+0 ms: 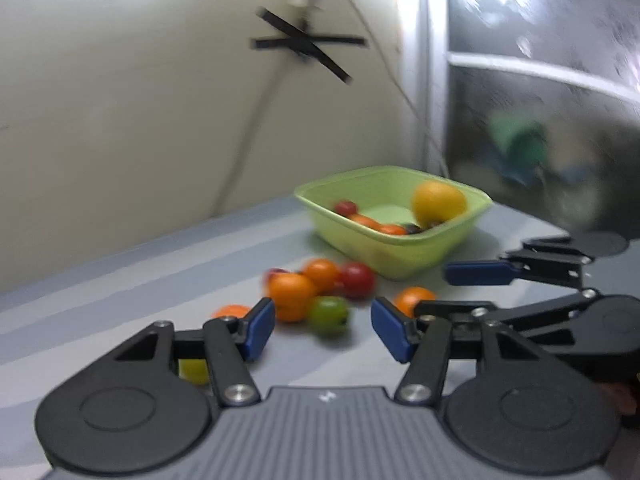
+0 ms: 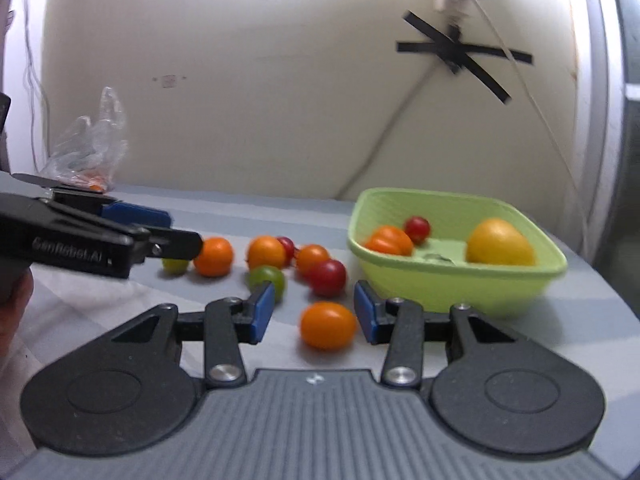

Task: Organize fruits
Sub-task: 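Grasp a green tomato with the left gripper while the right grasps an orange tomato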

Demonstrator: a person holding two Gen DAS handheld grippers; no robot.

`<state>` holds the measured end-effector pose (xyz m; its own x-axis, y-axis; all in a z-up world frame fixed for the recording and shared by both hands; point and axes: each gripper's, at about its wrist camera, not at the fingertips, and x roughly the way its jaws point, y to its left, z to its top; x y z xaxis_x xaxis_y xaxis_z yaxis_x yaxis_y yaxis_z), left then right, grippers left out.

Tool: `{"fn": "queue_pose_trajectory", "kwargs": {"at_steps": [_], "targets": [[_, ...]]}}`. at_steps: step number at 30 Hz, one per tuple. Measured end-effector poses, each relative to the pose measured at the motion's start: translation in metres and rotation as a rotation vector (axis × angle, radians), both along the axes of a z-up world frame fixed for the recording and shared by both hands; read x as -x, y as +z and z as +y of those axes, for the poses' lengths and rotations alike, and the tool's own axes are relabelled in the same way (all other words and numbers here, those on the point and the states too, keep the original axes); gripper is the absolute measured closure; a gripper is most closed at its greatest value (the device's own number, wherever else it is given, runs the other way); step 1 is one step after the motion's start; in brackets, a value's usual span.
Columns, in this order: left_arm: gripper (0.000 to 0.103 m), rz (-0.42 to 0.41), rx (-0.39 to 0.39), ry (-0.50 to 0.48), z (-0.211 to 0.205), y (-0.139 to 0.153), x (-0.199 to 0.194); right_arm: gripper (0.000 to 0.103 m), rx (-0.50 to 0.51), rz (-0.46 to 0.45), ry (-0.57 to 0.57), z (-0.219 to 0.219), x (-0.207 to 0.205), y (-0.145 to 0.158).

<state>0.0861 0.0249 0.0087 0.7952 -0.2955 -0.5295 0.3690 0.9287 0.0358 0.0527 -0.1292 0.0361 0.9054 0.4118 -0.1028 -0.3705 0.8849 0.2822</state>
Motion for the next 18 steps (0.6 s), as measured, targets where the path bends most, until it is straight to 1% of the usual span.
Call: {"fn": "queue_pose_trajectory", "kwargs": {"at_steps": [1,2,5,8,11,13,15,17,18], "targets": [[0.056,0.018,-0.001,-0.003,-0.004,-0.002,-0.004,0.056,0.005,0.008,-0.002,0.000,-0.001,-0.002],[0.055,0.040,0.005,0.005,-0.007,-0.004,-0.009,0.056,0.012,0.016,-0.003,0.000,-0.002,-0.004],[0.055,0.094,0.062,0.062,-0.005,-0.010,-0.022,0.057,0.049,0.058,0.004,-0.001,-0.007,-0.009],[0.055,0.138,0.127,0.093,-0.004,-0.015,-0.031,0.057,0.030,0.085,0.065,-0.005,-0.013,-0.011],[0.058,0.177,0.152,0.110,-0.009,-0.024,-0.040,0.057,0.073,0.086,0.099,-0.002,-0.015,-0.013],[0.066,0.163,0.144,0.132,-0.010,-0.029,-0.040,0.057,0.079,0.099,0.124,0.001,-0.018,-0.012],[0.074,0.142,0.132,0.149,-0.010,-0.031,-0.038,0.058,0.087,0.118,0.123,0.005,-0.023,-0.012],[0.074,0.148,0.158,0.153,-0.006,-0.031,-0.036,0.061,0.071,0.125,0.127,0.004,-0.026,-0.012],[0.074,0.149,0.165,0.154,-0.005,-0.030,-0.034,0.066,0.059,0.129,0.126,0.002,-0.026,-0.013]]}}
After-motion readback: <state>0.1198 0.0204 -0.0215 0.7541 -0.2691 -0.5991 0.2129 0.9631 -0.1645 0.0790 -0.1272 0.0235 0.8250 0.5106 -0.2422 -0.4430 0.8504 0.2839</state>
